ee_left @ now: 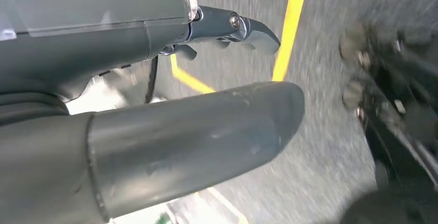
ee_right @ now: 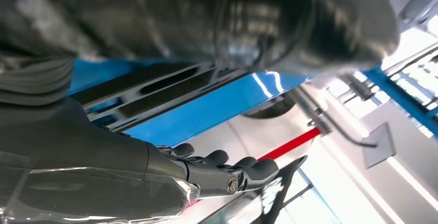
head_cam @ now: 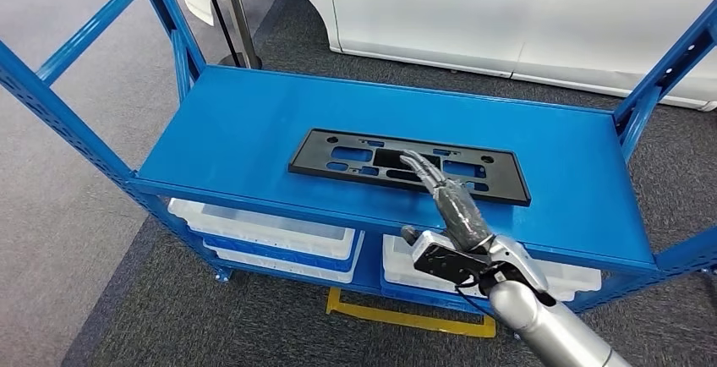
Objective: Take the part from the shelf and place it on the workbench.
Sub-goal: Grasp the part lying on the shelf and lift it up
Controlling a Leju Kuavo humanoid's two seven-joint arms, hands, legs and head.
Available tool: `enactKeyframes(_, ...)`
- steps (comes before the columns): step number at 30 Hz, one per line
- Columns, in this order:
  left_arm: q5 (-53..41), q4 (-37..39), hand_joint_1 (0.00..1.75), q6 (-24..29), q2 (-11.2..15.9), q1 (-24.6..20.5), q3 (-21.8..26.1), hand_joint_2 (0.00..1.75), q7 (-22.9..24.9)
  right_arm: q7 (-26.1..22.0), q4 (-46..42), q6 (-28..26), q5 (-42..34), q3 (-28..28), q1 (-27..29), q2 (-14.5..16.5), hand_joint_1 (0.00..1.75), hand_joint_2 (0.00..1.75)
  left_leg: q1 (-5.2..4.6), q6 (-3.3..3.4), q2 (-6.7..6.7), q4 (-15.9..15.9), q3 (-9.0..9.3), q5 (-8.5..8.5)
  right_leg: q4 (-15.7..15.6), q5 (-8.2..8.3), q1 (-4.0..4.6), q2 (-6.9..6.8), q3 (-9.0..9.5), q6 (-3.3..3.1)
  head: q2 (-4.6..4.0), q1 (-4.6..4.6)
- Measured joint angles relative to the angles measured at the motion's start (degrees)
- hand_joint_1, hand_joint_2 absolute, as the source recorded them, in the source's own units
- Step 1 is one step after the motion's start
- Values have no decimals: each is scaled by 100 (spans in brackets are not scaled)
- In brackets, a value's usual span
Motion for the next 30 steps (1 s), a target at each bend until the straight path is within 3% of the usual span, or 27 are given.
enactKeyframes(2,-96,-1,0,-178,292,0,-149,0,-36,0,109,27,1,123,-138,179,0,0,0,4,6,-677,193,542,-4,-91,-10,3,125,27,0,-1)
enactKeyframes(3,-118,-1,0,-208,402,-1,-208,0,-46,2,153,30,-4,175,-206,244,0,0,-13,18,6,-985,309,714,-3,-129,-4,7,167,49,0,0)
enactKeyframes(5,-112,-1,0,-203,522,-8,-294,0,-47,17,218,25,-24,254,-305,320,0,0,-41,71,2,-1283,435,737,-10,-162,17,15,178,92,0,0)
enactKeyframes(9,186,0,0,63,427,29,-318,0,32,92,253,-96,-80,294,-308,285,0,175,-30,190,-12,-1414,512,668,8,-163,32,19,173,177,0,0)
enactKeyframes(13,680,6,0,773,-154,55,-188,0,35,165,177,-249,-141,137,-145,8,0,175,-72,228,-34,-1436,608,613,19,-69,35,30,228,44,0,2)
enactKeyframes(16,879,6,0,1185,-675,56,-83,0,-57,201,41,-242,-141,-50,53,-221,0,175,-86,264,-30,-1435,620,590,-36,-69,29,26,270,30,0,3)
enactKeyframes(19,941,7,0,1189,-946,71,-45,0,-90,204,-62,-231,-119,-179,231,-378,0,175,-88,281,-24,-1435,620,580,-88,-70,29,26,294,31,0,4)
enactKeyframes(21,954,7,0,1165,-1024,85,-40,0,-91,204,-112,-227,-104,-228,294,-434,0,175,-93,287,-22,-1432,615,577,-148,-96,27,26,320,69,0,3)
enactKeyframes(25,998,6,0,1155,-1068,92,-12,0,-78,276,-144,-177,91,-251,316,-457,0,175,-110,303,-10,-1424,618,571,-261,-170,2,26,392,256,0,3)
enactKeyframes(30,1109,6,0,1186,-1125,88,-8,0,-75,498,-162,-198,639,-251,252,-457,0,175,-108,307,-6,-1425,630,577,-239,-170,4,25,393,274,0,3)
